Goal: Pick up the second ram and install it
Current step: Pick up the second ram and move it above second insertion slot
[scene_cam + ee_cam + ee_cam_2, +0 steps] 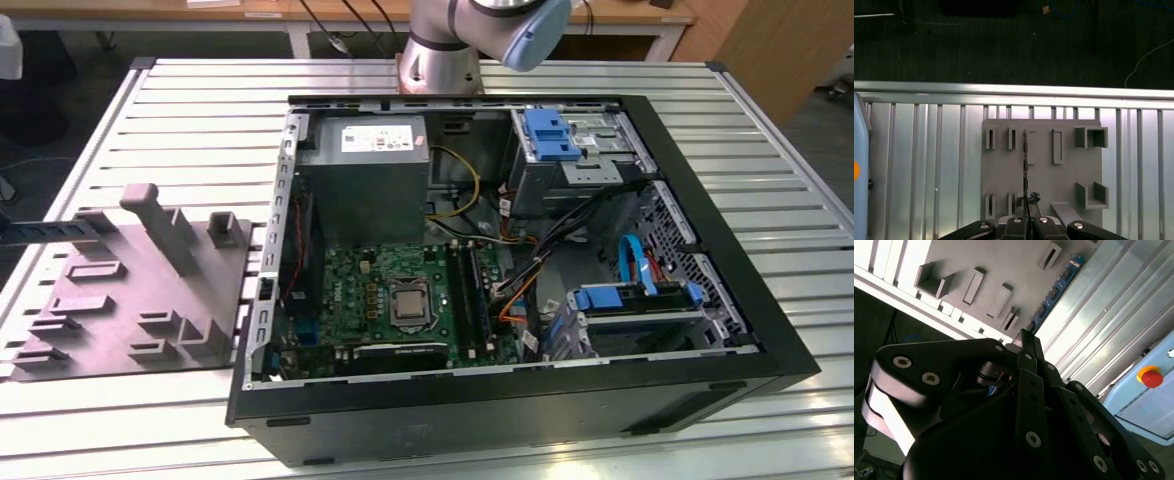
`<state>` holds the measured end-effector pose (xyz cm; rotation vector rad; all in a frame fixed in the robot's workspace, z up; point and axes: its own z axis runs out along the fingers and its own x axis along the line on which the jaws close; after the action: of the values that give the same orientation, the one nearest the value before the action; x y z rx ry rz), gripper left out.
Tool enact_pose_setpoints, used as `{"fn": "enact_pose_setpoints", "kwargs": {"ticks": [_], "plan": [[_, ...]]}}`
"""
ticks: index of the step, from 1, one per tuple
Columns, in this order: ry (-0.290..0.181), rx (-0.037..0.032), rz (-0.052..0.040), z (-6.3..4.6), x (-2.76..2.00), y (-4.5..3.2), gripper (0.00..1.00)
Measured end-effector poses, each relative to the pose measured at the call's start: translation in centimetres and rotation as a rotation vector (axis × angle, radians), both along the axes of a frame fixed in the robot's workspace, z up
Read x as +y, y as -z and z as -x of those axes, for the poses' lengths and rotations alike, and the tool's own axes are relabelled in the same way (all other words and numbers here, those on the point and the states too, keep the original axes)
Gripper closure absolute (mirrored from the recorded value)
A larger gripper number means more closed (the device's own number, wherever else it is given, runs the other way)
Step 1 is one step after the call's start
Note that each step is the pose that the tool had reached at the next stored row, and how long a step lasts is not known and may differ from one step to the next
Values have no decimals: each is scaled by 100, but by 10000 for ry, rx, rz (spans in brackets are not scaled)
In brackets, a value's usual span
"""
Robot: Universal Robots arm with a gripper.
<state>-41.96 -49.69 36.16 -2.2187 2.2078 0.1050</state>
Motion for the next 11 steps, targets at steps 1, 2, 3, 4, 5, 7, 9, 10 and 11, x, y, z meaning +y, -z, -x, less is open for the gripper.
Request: {"fn": "enact_pose_setpoints", "kwargs": {"ticks": [1, 2, 3, 4, 5, 7, 9, 10, 11], "plan": [[0, -1, -1, 0, 0, -38, 89], [0, 0, 0, 0, 0, -74, 89], [0, -1, 0, 0, 0, -110, 89], [0, -1, -1, -1, 0, -145, 89], [0, -1, -1, -1, 0, -183, 89], [0, -1, -1, -1, 0, -262, 89], [0, 0, 0, -2, 0, -336, 89], [-1, 0, 0, -2, 0, -369, 89], [0, -1, 0, -3, 0, -400, 89]]}}
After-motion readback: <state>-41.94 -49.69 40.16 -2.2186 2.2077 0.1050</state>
